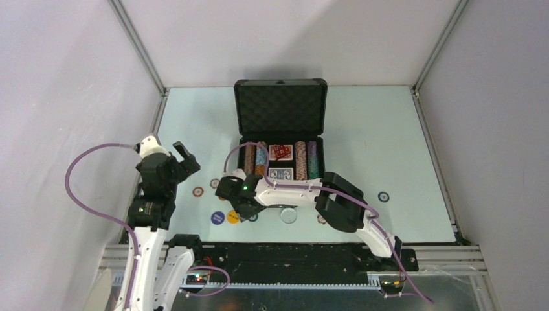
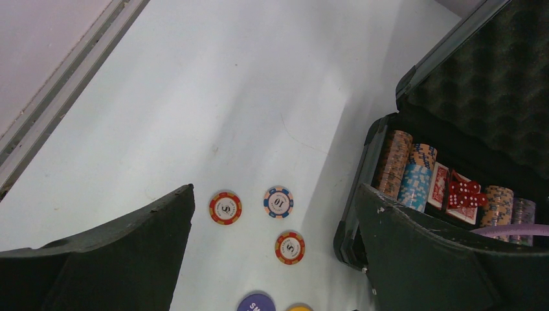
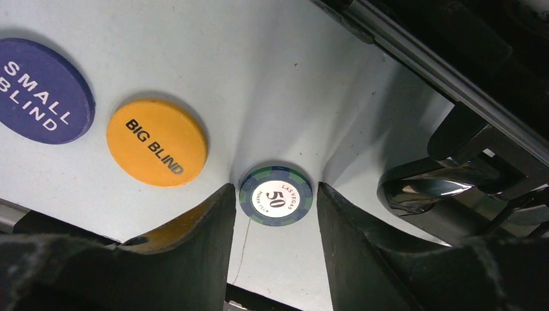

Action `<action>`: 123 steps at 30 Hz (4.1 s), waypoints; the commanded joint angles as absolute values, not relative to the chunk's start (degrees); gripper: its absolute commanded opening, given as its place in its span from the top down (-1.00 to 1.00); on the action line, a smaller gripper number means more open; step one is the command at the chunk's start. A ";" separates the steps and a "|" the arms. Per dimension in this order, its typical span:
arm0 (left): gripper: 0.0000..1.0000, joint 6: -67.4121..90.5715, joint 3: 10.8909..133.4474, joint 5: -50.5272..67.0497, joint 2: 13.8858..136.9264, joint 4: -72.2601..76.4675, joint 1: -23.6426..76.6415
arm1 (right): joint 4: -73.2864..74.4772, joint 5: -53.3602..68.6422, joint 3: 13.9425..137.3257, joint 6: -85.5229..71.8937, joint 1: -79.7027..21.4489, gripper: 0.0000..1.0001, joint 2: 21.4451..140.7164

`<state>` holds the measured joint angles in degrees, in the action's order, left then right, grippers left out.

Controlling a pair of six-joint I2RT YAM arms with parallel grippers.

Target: Pack up texas hold em set

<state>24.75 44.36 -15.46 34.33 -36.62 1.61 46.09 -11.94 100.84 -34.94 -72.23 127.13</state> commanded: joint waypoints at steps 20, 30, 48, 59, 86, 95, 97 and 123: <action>-0.97 23.03 44.55 -16.35 33.71 -35.77 1.05 | 50.80 -17.88 100.42 -35.15 -73.40 0.12 122.20; -0.97 23.03 44.56 -16.34 33.84 -35.77 1.04 | 51.64 -20.08 96.02 -37.30 -73.21 0.10 114.25; -0.97 23.02 44.51 -16.13 34.14 -35.73 1.01 | 51.48 -22.89 67.65 -46.02 -68.21 0.06 93.33; -0.97 23.03 44.64 -16.22 34.42 -35.71 1.05 | 44.04 -18.68 52.74 -42.73 -54.27 0.04 82.34; -0.97 22.85 44.40 -16.24 34.28 -35.69 1.03 | 36.25 -11.72 52.47 -36.04 -55.58 -0.25 89.17; -0.97 22.76 44.47 -16.35 34.19 -35.73 1.05 | 38.06 -12.17 54.44 -34.18 -57.64 -0.21 91.66; -0.97 22.76 44.46 -16.35 34.14 -35.69 1.05 | 38.27 -12.36 54.49 -34.00 -58.05 -0.18 92.20; -0.97 22.85 44.54 -16.00 34.45 -35.65 1.05 | 40.05 -13.98 54.49 -33.13 -58.25 0.15 93.05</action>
